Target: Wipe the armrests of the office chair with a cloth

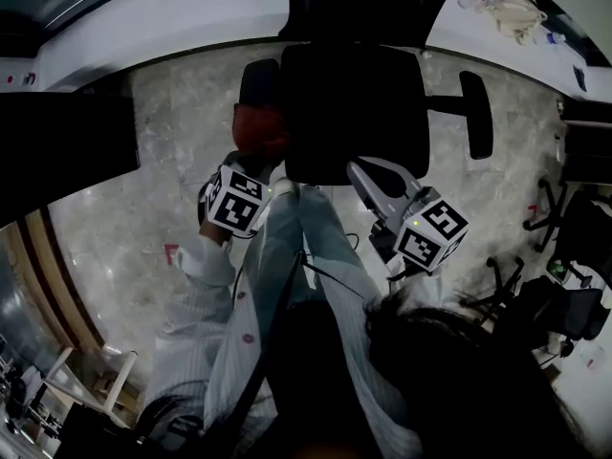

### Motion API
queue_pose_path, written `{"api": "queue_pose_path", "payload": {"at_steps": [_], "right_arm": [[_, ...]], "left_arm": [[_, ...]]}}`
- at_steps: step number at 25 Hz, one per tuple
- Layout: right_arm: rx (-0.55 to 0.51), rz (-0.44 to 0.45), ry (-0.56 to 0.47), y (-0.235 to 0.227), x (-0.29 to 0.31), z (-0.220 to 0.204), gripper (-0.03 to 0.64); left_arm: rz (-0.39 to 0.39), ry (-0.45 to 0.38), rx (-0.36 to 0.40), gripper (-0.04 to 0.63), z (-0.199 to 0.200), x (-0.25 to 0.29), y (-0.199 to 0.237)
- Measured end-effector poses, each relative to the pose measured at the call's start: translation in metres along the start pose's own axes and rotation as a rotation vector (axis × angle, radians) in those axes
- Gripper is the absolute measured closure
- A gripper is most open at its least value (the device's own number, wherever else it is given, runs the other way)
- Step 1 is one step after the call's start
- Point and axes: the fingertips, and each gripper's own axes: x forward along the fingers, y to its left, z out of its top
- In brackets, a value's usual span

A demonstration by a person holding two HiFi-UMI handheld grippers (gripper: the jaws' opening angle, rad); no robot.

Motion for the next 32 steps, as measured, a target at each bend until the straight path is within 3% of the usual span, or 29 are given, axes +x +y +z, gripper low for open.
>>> {"api": "queue_pose_path", "payload": {"at_steps": [4, 8, 11, 15, 21, 25, 32], "right_arm": [[-0.002, 0.023, 0.013, 0.013, 0.010, -0.005, 0.615], [0.004, 0.023, 0.015, 0.015, 0.017, -0.005, 0.615], [0.025, 0.000, 0.019, 0.006, 0.015, -0.008, 0.615], [0.056, -0.034, 0.025, -0.005, 0.015, -0.015, 0.615], [0.096, -0.079, 0.007, -0.028, 0.004, -0.014, 0.615], [0.093, -0.082, -0.001, -0.031, 0.001, -0.013, 0.615], [0.057, -0.037, 0.017, -0.016, 0.009, -0.013, 0.615]], "left_arm": [[-0.003, -0.006, 0.008, 0.562, -0.008, -0.005, -0.004], [0.022, -0.001, -0.010, 0.563, 0.004, 0.003, 0.029], [0.029, -0.020, -0.057, 0.563, 0.028, 0.018, 0.059], [0.095, -0.018, -0.058, 0.563, 0.062, 0.038, 0.107], [0.194, -0.018, 0.007, 0.563, 0.113, 0.068, 0.152], [0.186, -0.001, -0.026, 0.562, 0.108, 0.067, 0.145], [0.082, 0.058, -0.072, 0.563, 0.059, 0.039, 0.093]]}}
